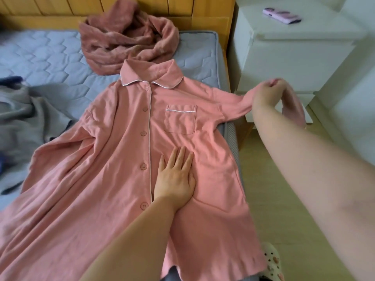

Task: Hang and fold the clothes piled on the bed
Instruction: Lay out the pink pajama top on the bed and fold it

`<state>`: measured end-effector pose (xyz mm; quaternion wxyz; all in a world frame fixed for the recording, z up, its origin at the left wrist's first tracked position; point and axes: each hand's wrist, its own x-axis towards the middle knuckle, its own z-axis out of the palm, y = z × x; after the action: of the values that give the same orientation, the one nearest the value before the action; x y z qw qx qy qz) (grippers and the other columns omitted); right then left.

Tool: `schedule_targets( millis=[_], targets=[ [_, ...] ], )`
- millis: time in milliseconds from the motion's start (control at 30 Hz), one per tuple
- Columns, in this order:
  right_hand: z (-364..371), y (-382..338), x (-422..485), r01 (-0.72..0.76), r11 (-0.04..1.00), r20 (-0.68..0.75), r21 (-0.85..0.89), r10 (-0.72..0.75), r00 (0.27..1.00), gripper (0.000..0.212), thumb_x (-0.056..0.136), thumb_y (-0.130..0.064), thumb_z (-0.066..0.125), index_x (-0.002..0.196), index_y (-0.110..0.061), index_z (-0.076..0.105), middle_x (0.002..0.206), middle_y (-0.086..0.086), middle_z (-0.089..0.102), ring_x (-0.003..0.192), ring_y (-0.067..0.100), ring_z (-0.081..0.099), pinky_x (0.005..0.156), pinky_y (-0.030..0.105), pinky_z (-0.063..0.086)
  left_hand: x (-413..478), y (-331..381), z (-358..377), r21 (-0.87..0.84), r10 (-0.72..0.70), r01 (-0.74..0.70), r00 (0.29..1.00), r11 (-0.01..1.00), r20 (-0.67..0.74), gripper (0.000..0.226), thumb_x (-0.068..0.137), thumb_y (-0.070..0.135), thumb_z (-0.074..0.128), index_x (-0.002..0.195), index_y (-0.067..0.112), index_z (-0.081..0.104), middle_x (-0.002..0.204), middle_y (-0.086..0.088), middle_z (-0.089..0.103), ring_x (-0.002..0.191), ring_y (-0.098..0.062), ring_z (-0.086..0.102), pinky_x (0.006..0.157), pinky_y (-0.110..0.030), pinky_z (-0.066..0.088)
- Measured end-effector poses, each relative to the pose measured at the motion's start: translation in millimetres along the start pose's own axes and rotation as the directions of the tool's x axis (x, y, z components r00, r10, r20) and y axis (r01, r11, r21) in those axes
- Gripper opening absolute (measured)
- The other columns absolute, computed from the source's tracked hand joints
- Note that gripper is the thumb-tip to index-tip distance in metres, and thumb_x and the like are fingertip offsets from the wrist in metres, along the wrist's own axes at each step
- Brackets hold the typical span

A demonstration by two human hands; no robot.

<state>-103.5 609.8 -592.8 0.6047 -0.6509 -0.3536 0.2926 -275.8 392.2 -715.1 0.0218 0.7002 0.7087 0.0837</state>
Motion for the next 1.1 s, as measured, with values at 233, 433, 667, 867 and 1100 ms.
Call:
schedule_targets(
  millis=[233,433,667,867,1100],
  targets=[
    [10.3,42.3,-117.9,0.991,0.124,0.871,0.04,-0.491,0.026,0.034,0.073,0.002,0.045,0.105,-0.002,0.056,0.122,0.02,0.056,0.119,0.036,0.048,0.102,0.045,0.036,-8.0,-4.8,-9.2,-0.515,-0.35,0.163,0.891,0.842,-0.29,0.069,0.085,0.033,0.029,0.148,0.006,0.027,0.153,-0.014,0.028,0.141,-0.027,0.027,0.117,-0.037,0.021],
    [-24.2,96.6,-158.5,0.866,0.386,0.922,-0.318,-0.085,0.377,0.058,0.092,-0.018,0.011,0.148,-0.013,0.025,0.159,0.003,0.017,0.147,0.013,0.008,0.117,0.026,0.0,-14.5,-5.7,-17.8,-0.606,-0.436,0.081,0.77,0.792,-0.466,0.066,0.084,0.013,0.04,0.147,0.005,0.022,0.151,-0.021,0.026,0.139,-0.025,0.023,0.115,-0.02,0.015],
    [-19.3,99.1,-158.8,0.884,0.323,0.93,-0.339,-0.026,0.367,0.062,0.091,-0.018,0.012,0.153,-0.014,0.007,0.16,0.001,0.007,0.148,0.014,0.002,0.118,0.034,-0.004,21.5,-28.5,-49.5,-0.114,-0.205,0.182,0.948,0.977,-0.244,0.076,0.071,0.01,0.04,0.147,0.012,0.031,0.155,-0.007,0.027,0.146,-0.031,0.011,0.115,-0.057,0.013],
    [-14.7,99.6,-166.0,0.89,0.189,0.893,-0.416,-0.101,0.439,0.063,0.07,-0.017,0.031,0.124,-0.007,0.061,0.124,0.012,0.062,0.117,0.028,0.059,0.094,0.059,0.042,58.4,-68.7,-85.1,0.277,-0.228,0.224,0.974,0.934,-0.02,0.047,0.078,0.012,0.052,0.125,0.018,0.05,0.123,-0.002,0.058,0.129,-0.029,0.035,0.112,-0.051,0.017],
    [-14.4,99.8,-170.4,0.878,0.072,0.875,-0.473,-0.076,0.478,0.058,0.078,-0.018,0.029,0.127,-0.012,0.06,0.12,0.011,0.064,0.114,0.03,0.06,0.097,0.058,0.04,40.1,-70.5,-91.4,0.543,0.382,-0.322,0.924,0.775,0.002,0.026,0.048,0.032,0.073,0.072,0.024,0.067,0.075,0.004,0.062,0.076,-0.02,0.06,0.084,-0.035,0.042]
  ],
)
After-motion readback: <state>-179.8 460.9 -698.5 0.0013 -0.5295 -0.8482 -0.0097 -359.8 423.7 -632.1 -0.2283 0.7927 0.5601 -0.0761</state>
